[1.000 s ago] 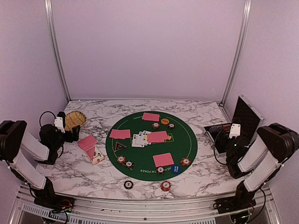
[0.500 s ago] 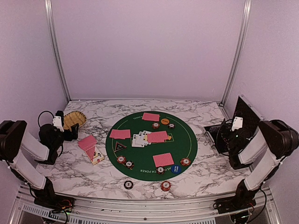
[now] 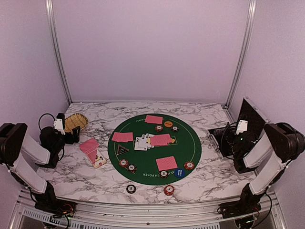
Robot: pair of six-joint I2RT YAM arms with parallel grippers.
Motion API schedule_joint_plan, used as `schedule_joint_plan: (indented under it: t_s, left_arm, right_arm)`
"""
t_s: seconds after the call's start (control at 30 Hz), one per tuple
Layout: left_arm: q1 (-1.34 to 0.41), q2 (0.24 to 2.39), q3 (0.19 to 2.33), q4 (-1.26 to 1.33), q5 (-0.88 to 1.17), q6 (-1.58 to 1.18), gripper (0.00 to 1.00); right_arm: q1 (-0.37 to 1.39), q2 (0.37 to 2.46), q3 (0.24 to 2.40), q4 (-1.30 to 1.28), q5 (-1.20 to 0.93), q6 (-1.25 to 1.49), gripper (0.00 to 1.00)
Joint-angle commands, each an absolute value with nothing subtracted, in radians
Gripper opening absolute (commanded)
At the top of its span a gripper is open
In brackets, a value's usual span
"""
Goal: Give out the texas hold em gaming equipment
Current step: Place the face-down deck piles at the center of the board.
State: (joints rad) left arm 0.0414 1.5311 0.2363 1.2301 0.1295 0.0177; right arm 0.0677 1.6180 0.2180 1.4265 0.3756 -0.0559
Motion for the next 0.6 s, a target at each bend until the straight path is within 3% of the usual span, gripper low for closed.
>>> schedule_joint_plan:
  t_s: [0.0, 0.57]
  left_arm:
    - [0.046, 1.534, 0.244, 1.270, 0.124, 0.014, 0.99]
    - [0.046, 1.532, 0.244, 1.270, 0.124, 0.015, 0.99]
  right_arm:
    - [0.064, 1.605, 0.219, 1.414, 0.370, -0.048, 0.99]
    - [0.073, 1.610, 0.224, 1.411, 0.374, -0.057, 0.99]
